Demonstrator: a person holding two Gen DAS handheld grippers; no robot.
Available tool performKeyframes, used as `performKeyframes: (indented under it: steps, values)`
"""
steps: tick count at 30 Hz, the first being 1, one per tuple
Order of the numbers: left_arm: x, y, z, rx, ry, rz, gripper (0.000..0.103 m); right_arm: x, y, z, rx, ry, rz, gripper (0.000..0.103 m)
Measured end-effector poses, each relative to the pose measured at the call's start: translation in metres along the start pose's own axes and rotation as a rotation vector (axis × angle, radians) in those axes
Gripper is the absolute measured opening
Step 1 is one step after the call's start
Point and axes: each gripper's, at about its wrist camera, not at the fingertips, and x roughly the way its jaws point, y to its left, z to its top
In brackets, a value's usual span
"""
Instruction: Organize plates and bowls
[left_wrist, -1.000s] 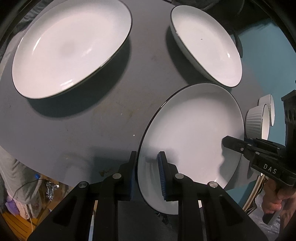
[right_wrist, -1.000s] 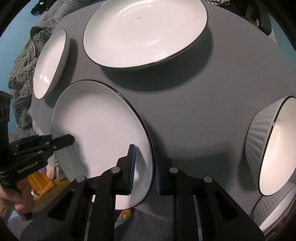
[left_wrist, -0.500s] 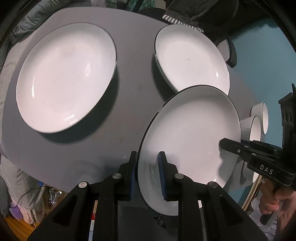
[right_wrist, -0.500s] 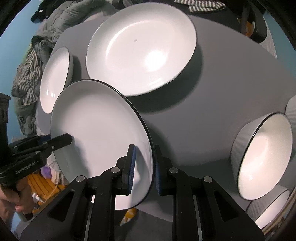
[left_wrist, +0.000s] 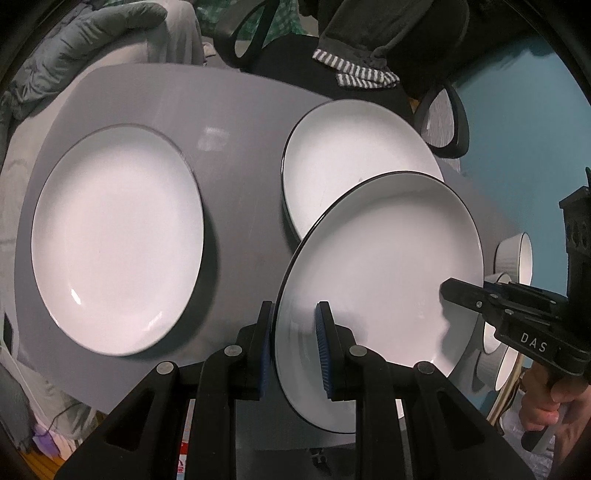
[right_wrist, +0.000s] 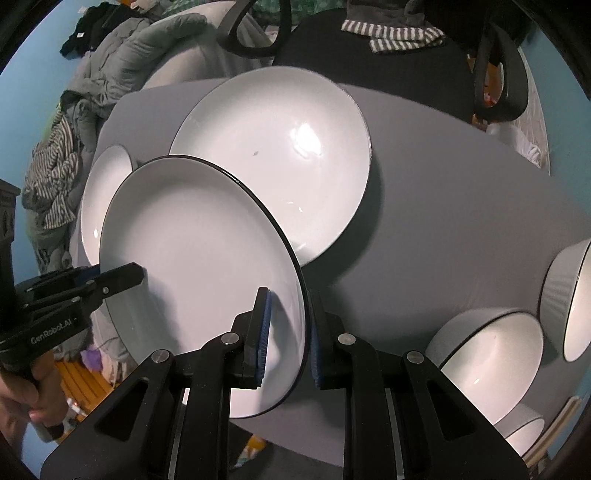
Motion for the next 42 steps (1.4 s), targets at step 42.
performKeyframes:
  steps: [42]
  values:
    - [0.036, -0.012, 0.091, 0.112, 0.066, 0.124, 0.024, 0.022, -0.020, 0.090, 0.110, 0.044, -0.012, 0.020]
